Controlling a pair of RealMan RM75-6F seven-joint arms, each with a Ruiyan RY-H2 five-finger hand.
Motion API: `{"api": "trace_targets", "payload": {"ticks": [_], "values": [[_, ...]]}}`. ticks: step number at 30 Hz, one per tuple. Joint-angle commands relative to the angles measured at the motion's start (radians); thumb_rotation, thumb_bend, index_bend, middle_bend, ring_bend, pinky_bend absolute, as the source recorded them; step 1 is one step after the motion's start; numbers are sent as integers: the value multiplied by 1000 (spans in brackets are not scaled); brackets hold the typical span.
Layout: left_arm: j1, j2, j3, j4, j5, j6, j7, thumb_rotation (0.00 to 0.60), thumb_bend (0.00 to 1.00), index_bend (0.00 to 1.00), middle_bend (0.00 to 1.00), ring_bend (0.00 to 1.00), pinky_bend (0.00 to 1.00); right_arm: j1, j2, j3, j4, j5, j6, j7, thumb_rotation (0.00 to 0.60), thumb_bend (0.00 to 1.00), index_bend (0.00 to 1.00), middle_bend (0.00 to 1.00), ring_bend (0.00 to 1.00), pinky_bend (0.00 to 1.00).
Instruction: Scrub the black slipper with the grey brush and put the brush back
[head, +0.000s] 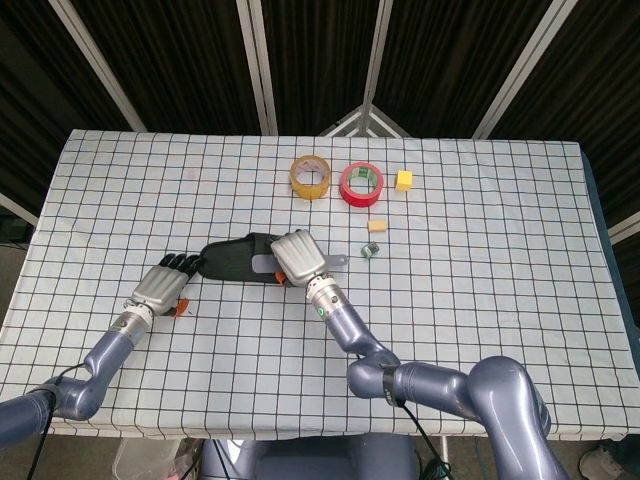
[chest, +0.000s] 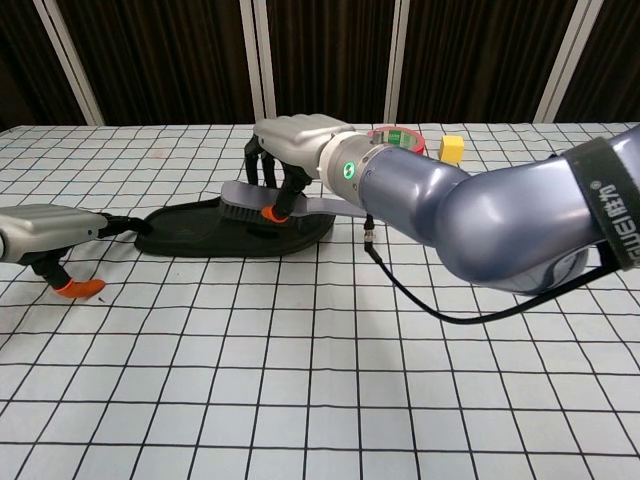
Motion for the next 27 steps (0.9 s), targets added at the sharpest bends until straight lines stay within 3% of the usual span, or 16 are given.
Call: {"api": "trace_targets", "payload": {"ticks": [1, 13, 21, 27], "values": [[0, 2, 1, -3, -4, 3, 3, 571, 579, 0, 1, 0, 15, -6, 4, -4, 14, 8, 3, -13, 600, 597, 725, 606, 492, 472], [1, 14, 10, -32, -19, 23, 20, 570, 580, 0, 1, 0, 15, -22, 18, -9, -26, 25, 14, -57, 600, 597, 725, 606, 492, 472], [-4, 13, 14, -35, -26, 25, 24, 572, 579, 0, 2, 0, 15, 3, -9, -3, -84, 14, 39, -100, 600, 597, 725, 606, 492, 472], [-4, 13, 18, -31, -30, 24, 19, 572, 579, 0, 2, 0, 15, 18, -30, 5, -71, 32, 38, -125, 600, 597, 725, 606, 492, 472]]}}
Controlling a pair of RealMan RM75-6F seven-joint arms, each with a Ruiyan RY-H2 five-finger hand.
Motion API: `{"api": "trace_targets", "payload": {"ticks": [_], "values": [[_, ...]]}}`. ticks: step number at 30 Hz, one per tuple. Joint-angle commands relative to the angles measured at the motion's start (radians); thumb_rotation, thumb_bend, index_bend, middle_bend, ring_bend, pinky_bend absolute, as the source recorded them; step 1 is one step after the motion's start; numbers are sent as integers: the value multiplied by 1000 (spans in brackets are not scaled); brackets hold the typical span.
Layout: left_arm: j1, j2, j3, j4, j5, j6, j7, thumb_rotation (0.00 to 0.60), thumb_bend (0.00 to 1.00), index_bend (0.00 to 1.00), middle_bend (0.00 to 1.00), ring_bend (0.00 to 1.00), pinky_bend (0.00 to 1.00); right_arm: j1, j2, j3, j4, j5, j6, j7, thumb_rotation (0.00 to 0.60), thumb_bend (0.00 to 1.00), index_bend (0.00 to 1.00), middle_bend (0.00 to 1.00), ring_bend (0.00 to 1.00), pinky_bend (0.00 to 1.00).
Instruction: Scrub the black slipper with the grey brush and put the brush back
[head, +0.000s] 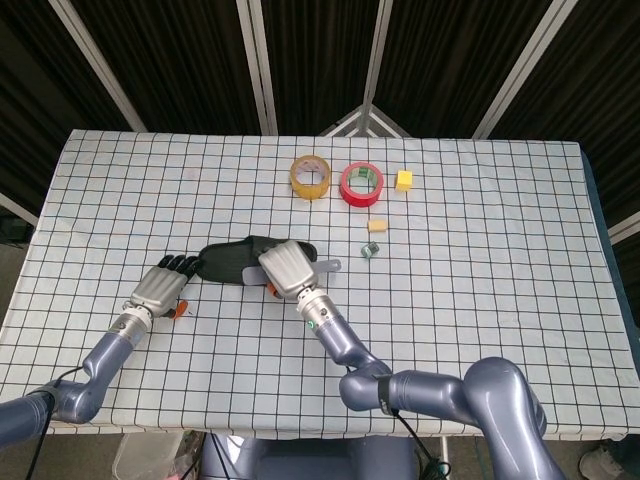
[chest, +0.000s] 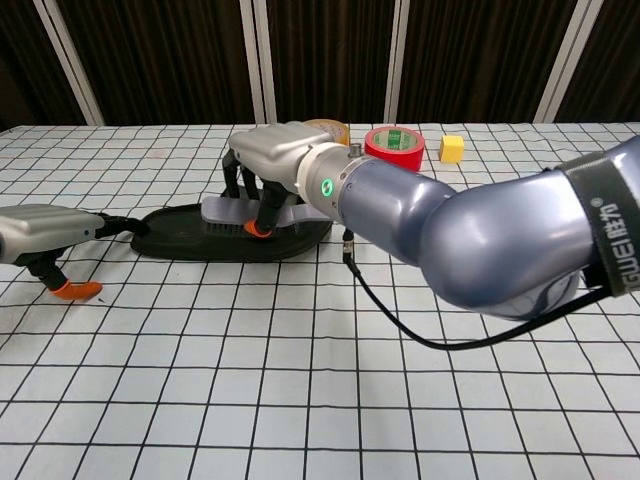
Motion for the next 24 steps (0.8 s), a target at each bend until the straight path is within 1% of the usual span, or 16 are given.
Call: {"api": "trace_targets", "payload": {"ticks": [1, 7, 15, 19, 24], "values": [[0, 1, 2, 2, 0, 1, -2, 572, 579, 0, 2, 0, 15, 6, -9, 6, 16, 11, -1, -7, 600, 597, 725, 606, 492, 472], [1, 7, 4, 0, 4, 5, -11, 572, 579, 0, 2, 0, 15, 0, -18, 5, 66, 27, -9, -7, 600, 597, 725, 606, 492, 472], [4, 15, 9, -8, 3, 12, -14, 571, 579, 0, 2, 0, 15, -28, -7, -16, 134, 42, -18, -20, 600, 597, 725, 606, 492, 472], [6, 19, 10, -16, 2, 19, -8, 571, 579, 0, 2, 0, 15, -47, 6, -26, 136, 42, -14, -24, 600, 598, 725, 606, 492, 472], [9, 26, 11, -40, 6, 38, 1, 570, 578, 0, 0, 0, 15, -68, 34, -26, 95, 36, 8, -26, 600, 597, 725, 606, 492, 472]]}}
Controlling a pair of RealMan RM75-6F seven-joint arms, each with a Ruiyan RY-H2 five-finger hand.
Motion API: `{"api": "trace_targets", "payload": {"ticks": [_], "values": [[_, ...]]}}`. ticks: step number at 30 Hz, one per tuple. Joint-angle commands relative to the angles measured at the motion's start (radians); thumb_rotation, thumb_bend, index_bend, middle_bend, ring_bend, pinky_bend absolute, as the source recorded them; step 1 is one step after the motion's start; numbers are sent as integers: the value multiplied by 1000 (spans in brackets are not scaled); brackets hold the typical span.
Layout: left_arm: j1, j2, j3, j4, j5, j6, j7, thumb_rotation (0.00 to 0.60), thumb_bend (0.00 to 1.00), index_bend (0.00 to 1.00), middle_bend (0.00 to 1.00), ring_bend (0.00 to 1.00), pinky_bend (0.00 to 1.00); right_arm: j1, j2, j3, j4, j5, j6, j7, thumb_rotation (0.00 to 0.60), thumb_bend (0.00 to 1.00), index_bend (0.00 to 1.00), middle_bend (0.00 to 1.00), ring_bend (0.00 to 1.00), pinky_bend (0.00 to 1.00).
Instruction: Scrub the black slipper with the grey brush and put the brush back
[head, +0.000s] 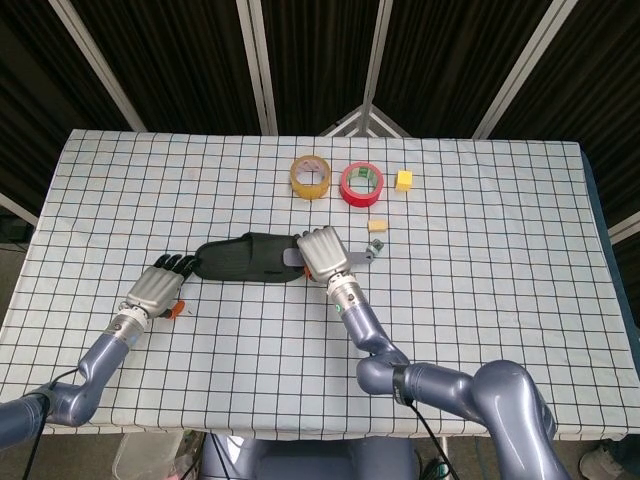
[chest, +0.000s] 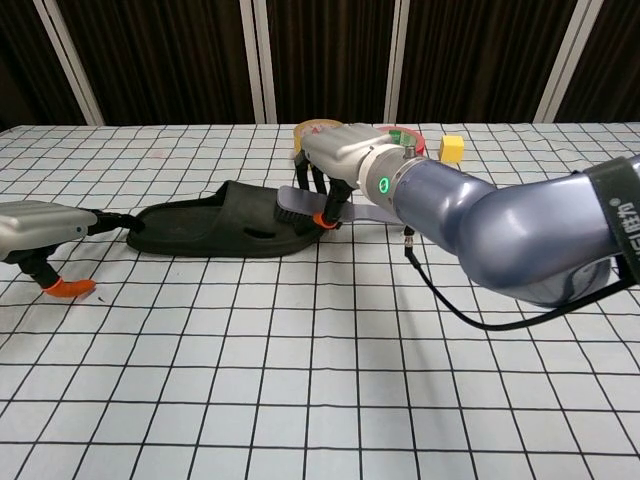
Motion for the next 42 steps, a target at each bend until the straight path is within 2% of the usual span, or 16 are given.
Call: {"api": "trace_targets", "payload": {"ticks": [1, 6, 13, 18, 23, 27, 32, 42], "values": [[3, 6, 0, -18, 9, 17, 3, 569, 572, 0, 0, 0, 15, -12, 25, 3, -41, -10, 26, -7, 600, 596, 725, 606, 492, 472], [18, 17, -1, -59, 64, 73, -28, 571, 490, 0, 0, 0, 15, -23, 73, 3, -137, -23, 78, -56, 600, 597, 725, 606, 492, 472], [67, 68, 12, -143, 225, 224, -144, 548, 281, 0, 0, 0, 14, -56, 160, -9, -316, -9, 172, -165, 600, 597, 725, 606, 492, 472], [131, 151, 38, -233, 331, 374, -187, 536, 225, 0, 0, 0, 14, -109, 252, -44, -466, -2, 253, -236, 600, 597, 724, 606, 492, 472], [232, 224, 77, -297, 391, 536, -183, 526, 182, 0, 0, 0, 14, -175, 340, -91, -559, 26, 282, -247, 600, 597, 725, 606, 492, 472], [293, 249, 100, -304, 424, 625, -157, 521, 158, 0, 0, 0, 14, -215, 375, -125, -569, 52, 267, -223, 600, 597, 725, 606, 492, 472], [347, 253, 121, -313, 450, 686, -111, 520, 152, 0, 0, 0, 14, -252, 384, -174, -505, 61, 210, -171, 600, 598, 725, 606, 492, 472], [348, 222, 102, -306, 414, 627, -61, 523, 153, 0, 0, 0, 14, -285, 358, -208, -360, 28, 136, -83, 600, 597, 721, 606, 492, 472]]}}
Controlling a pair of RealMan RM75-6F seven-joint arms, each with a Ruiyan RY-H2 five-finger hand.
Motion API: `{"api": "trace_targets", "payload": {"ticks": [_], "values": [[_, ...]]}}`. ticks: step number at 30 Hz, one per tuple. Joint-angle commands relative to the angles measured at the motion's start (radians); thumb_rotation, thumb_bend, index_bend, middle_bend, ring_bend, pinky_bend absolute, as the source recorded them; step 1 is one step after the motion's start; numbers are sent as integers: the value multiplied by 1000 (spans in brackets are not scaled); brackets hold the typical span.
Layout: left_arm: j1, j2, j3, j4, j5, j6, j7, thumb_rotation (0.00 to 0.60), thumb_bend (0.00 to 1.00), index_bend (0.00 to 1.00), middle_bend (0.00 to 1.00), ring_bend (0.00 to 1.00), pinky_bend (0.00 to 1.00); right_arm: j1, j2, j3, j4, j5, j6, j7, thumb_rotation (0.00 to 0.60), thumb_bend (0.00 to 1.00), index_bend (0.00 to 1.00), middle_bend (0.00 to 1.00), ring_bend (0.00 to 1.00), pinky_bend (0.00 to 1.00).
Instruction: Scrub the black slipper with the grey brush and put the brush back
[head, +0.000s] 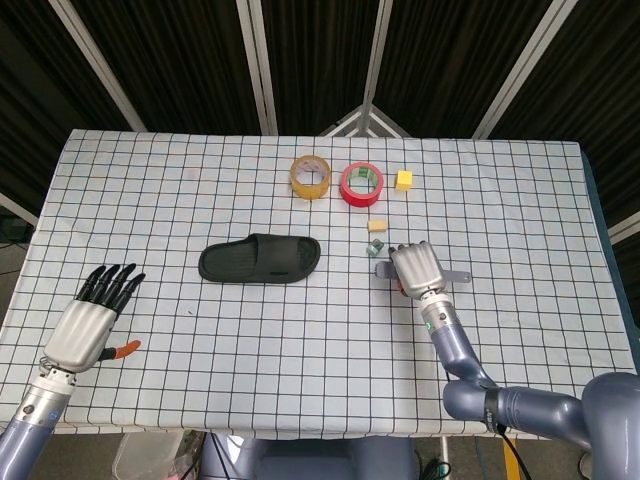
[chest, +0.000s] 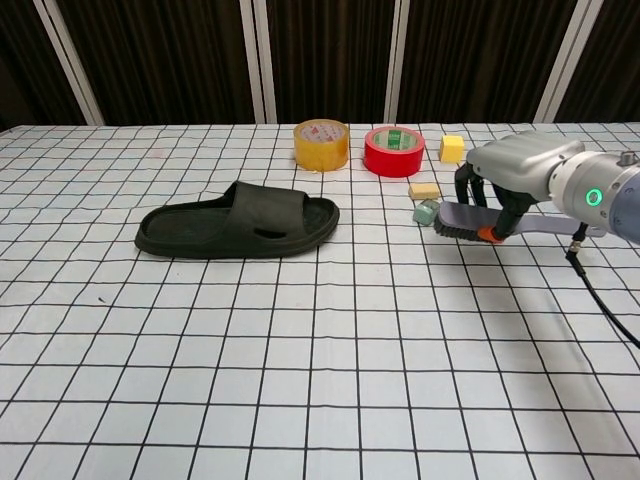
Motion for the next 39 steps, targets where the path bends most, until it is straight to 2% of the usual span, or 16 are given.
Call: {"api": "trace_targets", "payload": {"ticks": [1, 9, 16, 19, 25, 28, 35, 37, 39], "values": [[-7, -10, -11, 4, -17, -25, 8, 523, 152, 0, 0, 0, 14, -12, -9, -12, 33, -12, -19, 17, 600, 597, 703, 603, 492, 472], [-19, -30, -23, 26, -29, -73, -6, 520, 152, 0, 0, 0, 14, -19, 3, -25, 29, -6, -37, -4, 600, 597, 395, 472, 447, 463], [-17, -37, -24, 38, -29, -88, -18, 525, 152, 0, 0, 0, 14, -16, 15, -42, -13, 47, -54, -63, 600, 597, 83, 340, 361, 393], [-14, -38, -24, 40, -25, -88, -24, 527, 152, 0, 0, 0, 14, -12, 21, -43, -34, 68, -54, -84, 600, 597, 2, 272, 318, 367], [0, -36, -22, 41, -6, -68, -40, 527, 152, 0, 0, 0, 14, -11, 46, -39, -90, 75, -35, -97, 600, 600, 0, 162, 214, 279], [14, -29, -18, 35, 9, -41, -48, 526, 151, 0, 0, 0, 14, -15, 78, -38, -155, 81, -8, -110, 600, 576, 0, 117, 163, 240], [88, -13, 21, 26, 91, 84, -92, 523, 136, 0, 0, 0, 14, -71, 206, -55, -422, 26, 147, -123, 600, 492, 0, 50, 78, 156], [118, -10, 36, 33, 114, 130, -112, 524, 133, 0, 0, 0, 14, -111, 252, -81, -511, -39, 218, -113, 600, 477, 0, 29, 47, 117], [150, -9, 49, 49, 131, 177, -131, 526, 130, 0, 0, 0, 14, -171, 300, -129, -599, -136, 317, -108, 600, 466, 0, 12, 19, 78]]}}
